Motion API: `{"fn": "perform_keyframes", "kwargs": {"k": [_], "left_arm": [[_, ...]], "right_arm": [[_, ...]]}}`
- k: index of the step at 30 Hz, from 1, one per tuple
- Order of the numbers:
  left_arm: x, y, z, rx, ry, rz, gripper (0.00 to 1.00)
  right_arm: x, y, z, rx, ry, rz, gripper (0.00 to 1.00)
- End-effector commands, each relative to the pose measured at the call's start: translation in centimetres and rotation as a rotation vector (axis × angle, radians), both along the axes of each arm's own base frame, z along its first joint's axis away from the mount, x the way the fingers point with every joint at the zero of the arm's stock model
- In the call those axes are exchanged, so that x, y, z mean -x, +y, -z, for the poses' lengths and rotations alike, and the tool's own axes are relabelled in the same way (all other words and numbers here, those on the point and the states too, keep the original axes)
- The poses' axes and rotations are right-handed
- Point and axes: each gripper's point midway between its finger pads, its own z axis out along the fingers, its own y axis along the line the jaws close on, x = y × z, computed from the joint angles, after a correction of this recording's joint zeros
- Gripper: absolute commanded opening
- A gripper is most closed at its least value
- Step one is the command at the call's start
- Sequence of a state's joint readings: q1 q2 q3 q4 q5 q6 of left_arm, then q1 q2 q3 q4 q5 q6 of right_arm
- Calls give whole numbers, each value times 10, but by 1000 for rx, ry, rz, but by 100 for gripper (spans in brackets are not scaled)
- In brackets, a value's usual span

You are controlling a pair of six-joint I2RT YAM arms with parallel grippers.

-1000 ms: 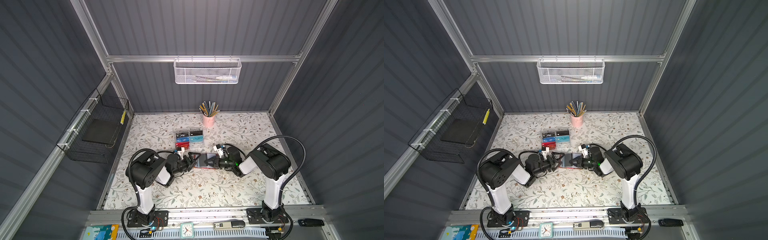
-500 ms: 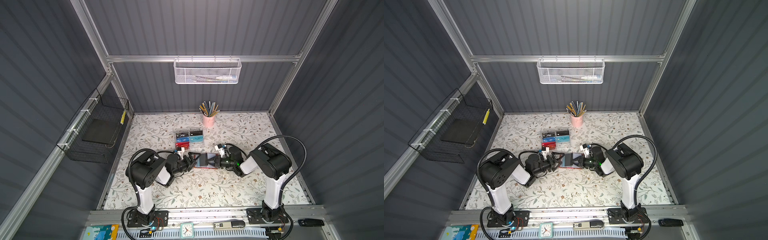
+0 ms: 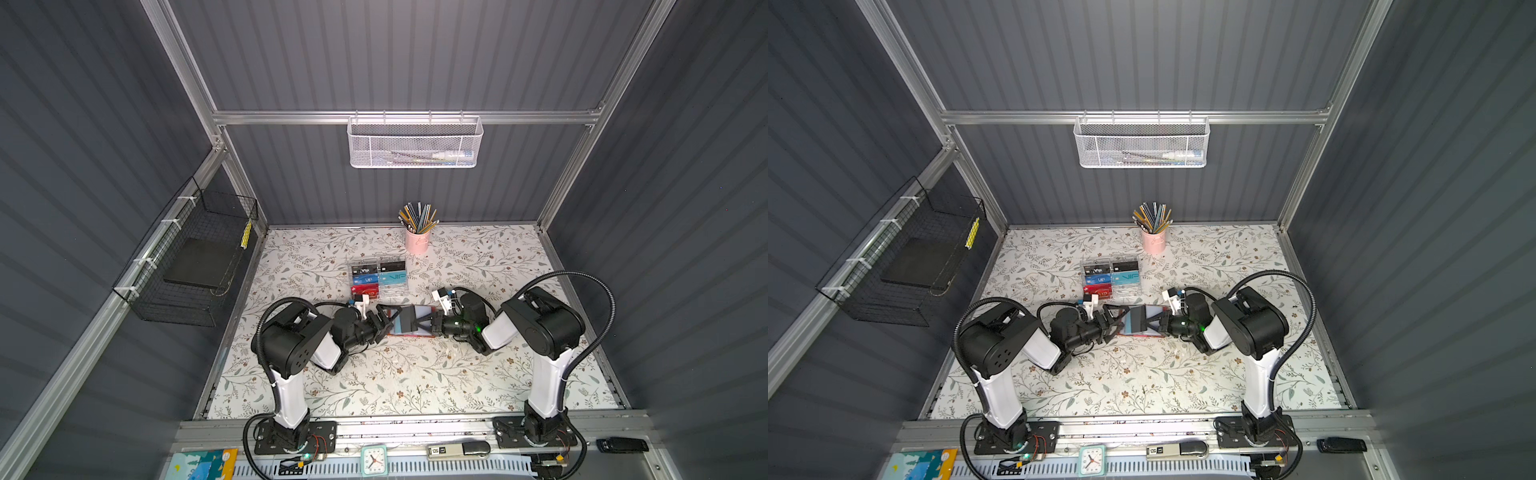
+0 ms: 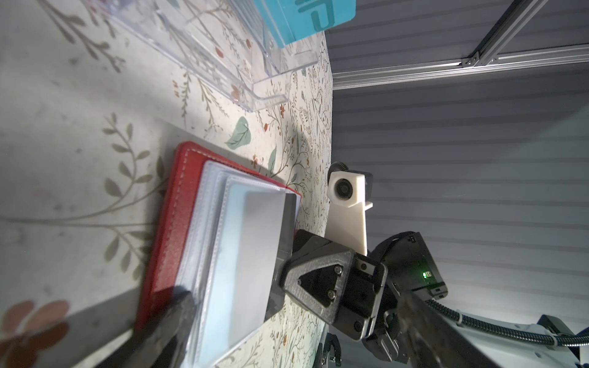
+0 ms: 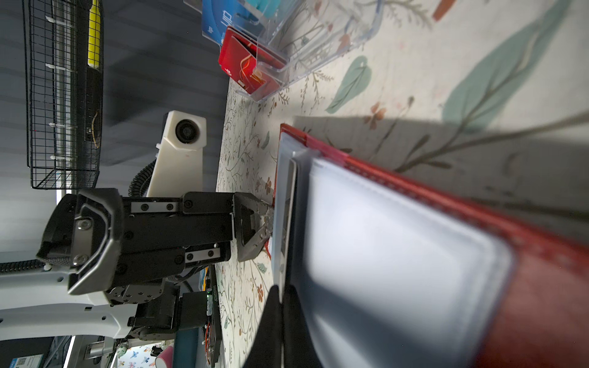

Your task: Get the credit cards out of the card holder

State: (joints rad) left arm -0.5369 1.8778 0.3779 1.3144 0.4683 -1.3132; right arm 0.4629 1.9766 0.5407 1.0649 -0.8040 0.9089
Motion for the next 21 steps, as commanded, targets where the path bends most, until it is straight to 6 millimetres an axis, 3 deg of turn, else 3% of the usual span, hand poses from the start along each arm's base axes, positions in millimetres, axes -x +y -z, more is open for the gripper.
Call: {"fn": "perform_keyframes", "kwargs": {"k": [1,13,18,21], "left_arm": [[37,11,61,-134,224,39,100],[33,13,48,-178,185,34,100],[26,13,31,-227,143,32,100],[23,6,16,-268,105,31,100]], "right_arm": [[2,-11,3,31,14,34,0],[-3,-37,-15,209,-30,126,0],[-12,-50,-30,282,-48,201,0],[-18,-58,-49,284,-62,275,0]]}}
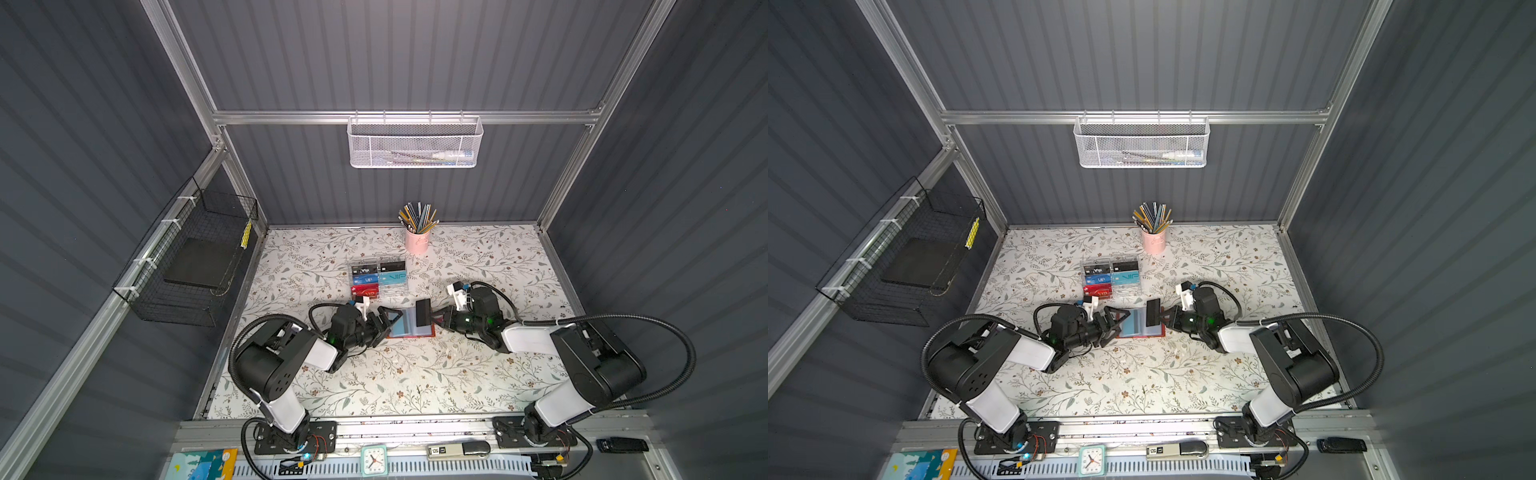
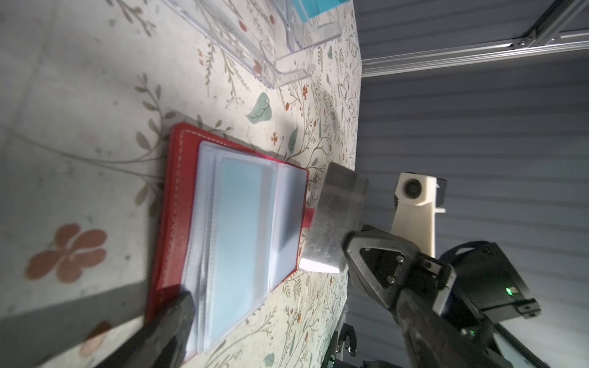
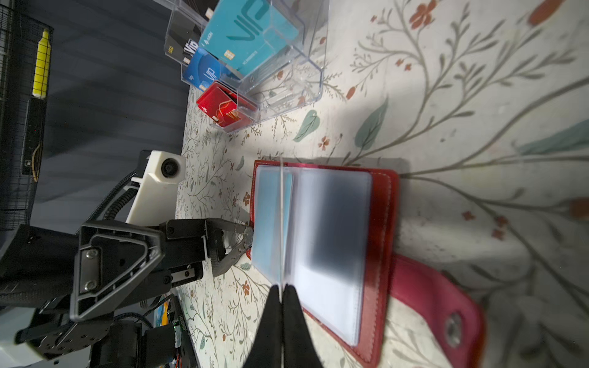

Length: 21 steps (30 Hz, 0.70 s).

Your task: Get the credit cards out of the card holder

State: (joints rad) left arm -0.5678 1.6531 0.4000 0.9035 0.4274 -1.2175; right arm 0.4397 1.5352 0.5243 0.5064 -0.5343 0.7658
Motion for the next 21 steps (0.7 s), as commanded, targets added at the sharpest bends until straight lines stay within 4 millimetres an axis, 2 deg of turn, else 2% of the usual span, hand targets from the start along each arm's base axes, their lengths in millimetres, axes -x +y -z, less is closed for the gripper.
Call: {"fn": "perform_keyframes", "kwargs": {"k": [1,5,11,16,21], "left_arm": [[9,-2,13,-139,41,14,100],[1,-24,-14,-148,-12,-5,100],[-9,-51,-44,-66,-48,-54,100],[-11,-71,-70,-4,-88,-111,100],[-11,-69,-84,95,-91,-210,100]], "right_arm": [[-11,-16,-13,53,-10,111,0],[-17,-21,-40,12,-45,194,0],[-30,-30,-67,-12,-97,328,0],[-33,-27,-78,-81,-109,402,0],[-31,-28,-83,-161,-127,466,0]]}}
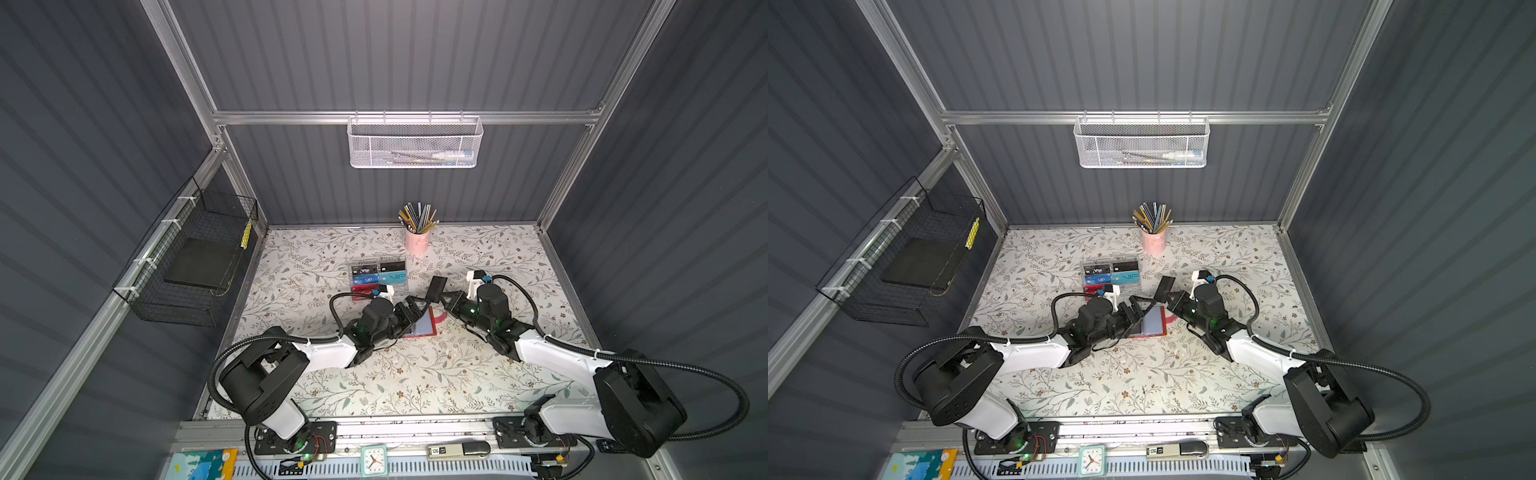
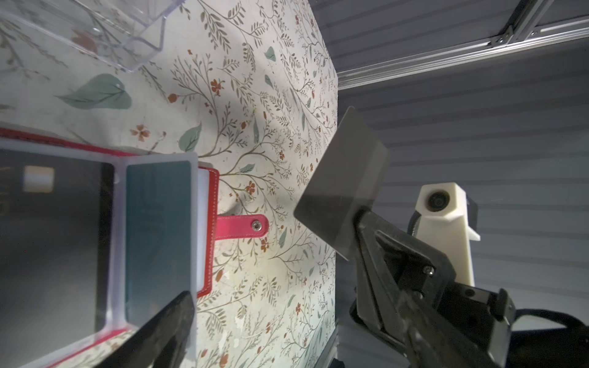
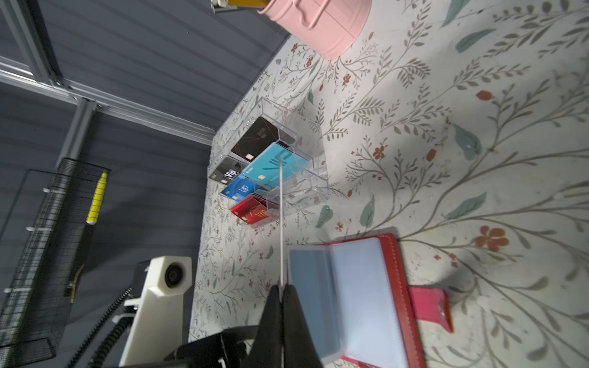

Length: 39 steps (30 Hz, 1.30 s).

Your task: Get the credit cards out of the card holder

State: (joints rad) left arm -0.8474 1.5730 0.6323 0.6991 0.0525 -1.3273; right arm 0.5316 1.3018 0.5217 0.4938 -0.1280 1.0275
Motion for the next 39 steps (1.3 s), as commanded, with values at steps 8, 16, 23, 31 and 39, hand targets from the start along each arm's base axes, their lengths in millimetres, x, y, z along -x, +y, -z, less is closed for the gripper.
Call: {"fn": "perform_keyframes", "kwargs": {"k": [8,16,23,31,39], "left_arm": [[3,15,-55,100,-84,-143,100],[8,9,-56,102,-91,-142,100],[1,-5,-56,154,-96,-159,97],[-4,-19,-59,201,-114,-168,84],[-8,-23,-55,236,-126,-192,66]], "right_arm": [[-3,-7,-23,-90,-65,81,0],[1,2,-26,-136,-67,73,0],[6,1,-34,-150,-81,92,0],[10,7,-35,-160,-85,72,0],[11,12,-35,-160,-87,66,0]]}}
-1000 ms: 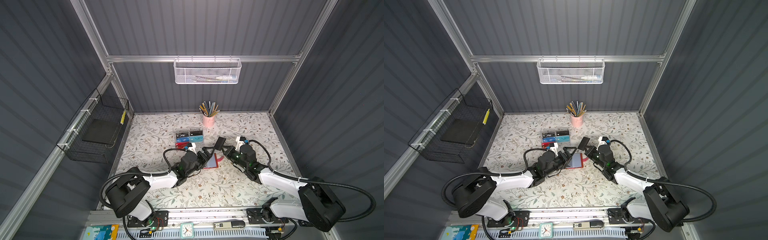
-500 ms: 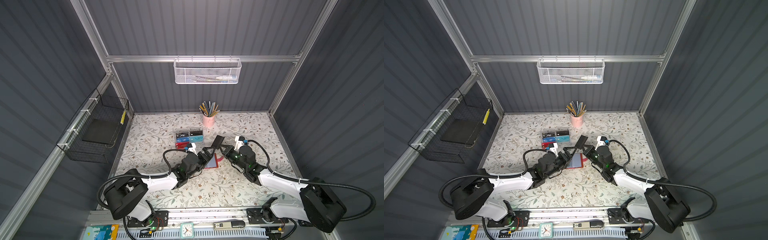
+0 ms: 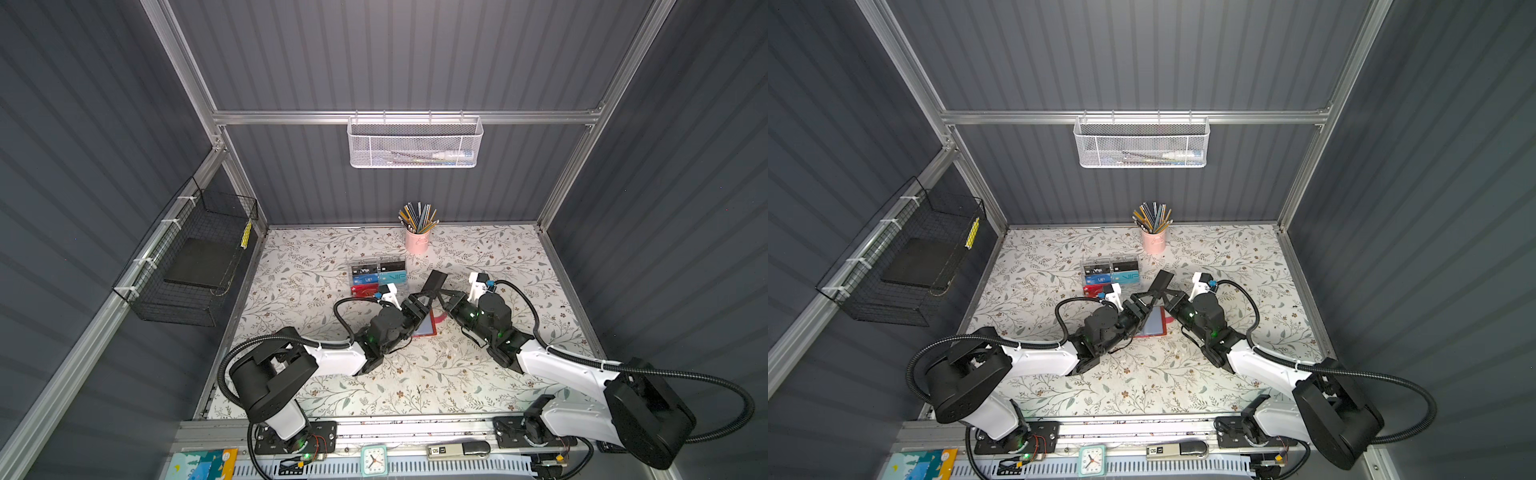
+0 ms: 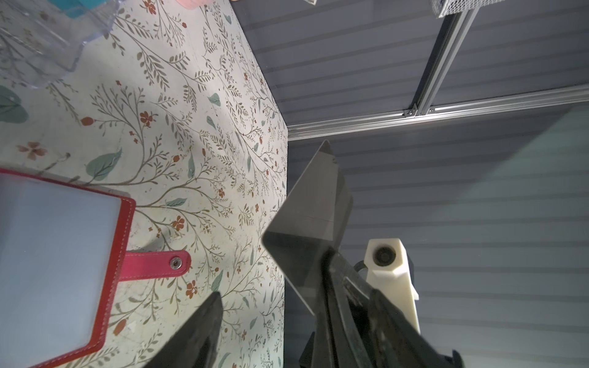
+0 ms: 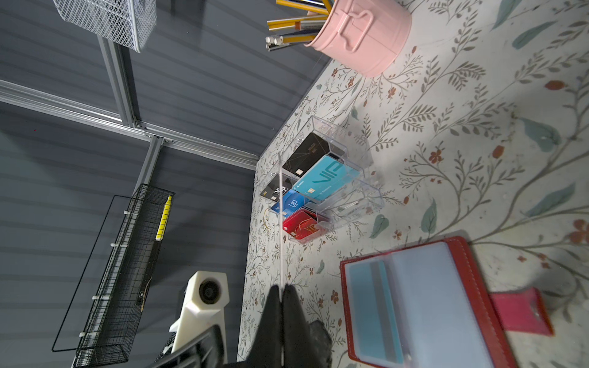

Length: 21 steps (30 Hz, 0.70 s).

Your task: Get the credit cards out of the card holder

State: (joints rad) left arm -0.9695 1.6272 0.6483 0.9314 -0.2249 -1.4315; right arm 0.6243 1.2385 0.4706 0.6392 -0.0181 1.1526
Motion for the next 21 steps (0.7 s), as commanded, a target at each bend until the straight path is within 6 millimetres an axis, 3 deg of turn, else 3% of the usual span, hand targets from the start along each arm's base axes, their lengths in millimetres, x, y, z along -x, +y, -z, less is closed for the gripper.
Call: {"fn": "perform_keyframes", "kwargs": {"k": [1,5,10,13,21], "left_arm": [[-4,-4,-16,57,-42,-24,62],[-5,-5,-16,64,-54,-32,56],[-8,-6,-18,75,-64,-44,39],[-10,-8,-22,85,-70,-47,37],[-11,-8,-22,94,-78,-56,19]], "right_arm": [[-1,-1,0,-6,-8,17,0],[-2,1,0,-10,-11,13,0],[-2,5,3,-7,-8,4,0],[-3,7,4,-7,-8,3,0],[-5,10,4,-7,-8,1,0]]}}
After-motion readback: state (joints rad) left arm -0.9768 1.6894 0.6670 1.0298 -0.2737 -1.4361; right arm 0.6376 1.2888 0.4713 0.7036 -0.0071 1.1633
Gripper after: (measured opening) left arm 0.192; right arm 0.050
